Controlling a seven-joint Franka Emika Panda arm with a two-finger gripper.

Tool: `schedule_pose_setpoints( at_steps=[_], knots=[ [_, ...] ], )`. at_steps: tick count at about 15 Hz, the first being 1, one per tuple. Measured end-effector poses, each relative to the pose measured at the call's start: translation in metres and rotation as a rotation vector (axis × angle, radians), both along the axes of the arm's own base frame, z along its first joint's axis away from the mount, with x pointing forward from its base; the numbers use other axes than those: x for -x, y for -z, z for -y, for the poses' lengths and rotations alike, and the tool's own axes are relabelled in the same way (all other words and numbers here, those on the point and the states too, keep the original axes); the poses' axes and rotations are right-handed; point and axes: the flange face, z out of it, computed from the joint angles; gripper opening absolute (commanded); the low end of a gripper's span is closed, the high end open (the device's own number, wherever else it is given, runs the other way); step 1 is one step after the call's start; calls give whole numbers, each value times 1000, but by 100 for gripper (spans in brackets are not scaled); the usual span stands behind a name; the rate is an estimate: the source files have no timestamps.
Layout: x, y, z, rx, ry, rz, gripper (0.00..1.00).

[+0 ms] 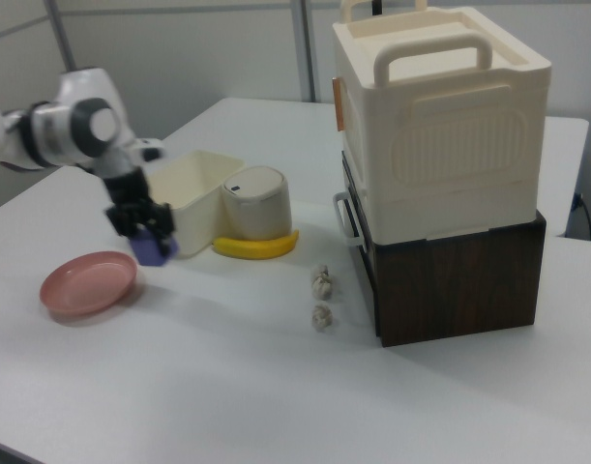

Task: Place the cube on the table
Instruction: 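Carry the cube off the plate and lower it onto the table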

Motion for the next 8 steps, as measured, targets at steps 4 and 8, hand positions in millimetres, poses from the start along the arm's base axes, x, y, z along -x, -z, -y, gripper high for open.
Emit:
schedule_pose_setpoints(
  at_steps=[4, 8],
  knots=[
    [-15, 27, 99, 33, 121, -48, 100],
    [-19, 19, 116, 32, 155, -31, 100]
  ],
)
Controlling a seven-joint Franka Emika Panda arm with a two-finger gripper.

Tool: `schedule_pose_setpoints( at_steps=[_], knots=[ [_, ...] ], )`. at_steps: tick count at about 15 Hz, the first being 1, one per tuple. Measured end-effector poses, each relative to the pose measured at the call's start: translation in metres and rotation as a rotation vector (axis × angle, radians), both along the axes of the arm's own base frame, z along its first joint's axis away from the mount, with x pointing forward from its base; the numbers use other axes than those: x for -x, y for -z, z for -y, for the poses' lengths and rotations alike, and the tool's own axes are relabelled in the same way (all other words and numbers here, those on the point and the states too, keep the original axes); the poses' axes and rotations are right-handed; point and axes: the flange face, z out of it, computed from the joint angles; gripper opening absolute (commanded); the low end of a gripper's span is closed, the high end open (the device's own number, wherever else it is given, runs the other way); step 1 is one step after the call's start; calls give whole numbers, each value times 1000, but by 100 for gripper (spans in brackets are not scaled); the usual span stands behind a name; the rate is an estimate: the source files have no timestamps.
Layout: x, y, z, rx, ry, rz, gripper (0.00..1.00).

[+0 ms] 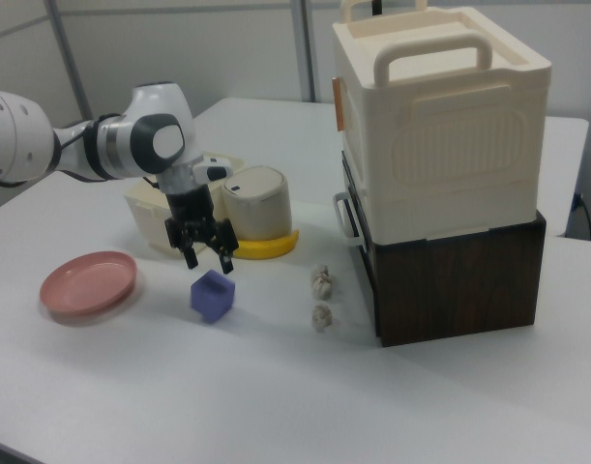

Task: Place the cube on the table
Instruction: 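Carry the cube off the plate and lower it onto the table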

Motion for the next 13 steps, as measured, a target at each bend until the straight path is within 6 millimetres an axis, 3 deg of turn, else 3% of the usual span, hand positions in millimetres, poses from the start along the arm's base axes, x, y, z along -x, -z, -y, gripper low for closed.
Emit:
schedule_pose_setpoints(
  at_steps=[3, 5, 9, 11, 13],
  knots=[
    [0, -41, 12, -2, 26, 53, 100],
    [6, -79, 37, 1, 54, 94, 100],
    [39, -144, 94, -45, 91, 94, 100],
    [52, -165, 107, -77, 114, 106, 100],
    [56, -172, 111, -83, 116, 110, 100]
  ],
)
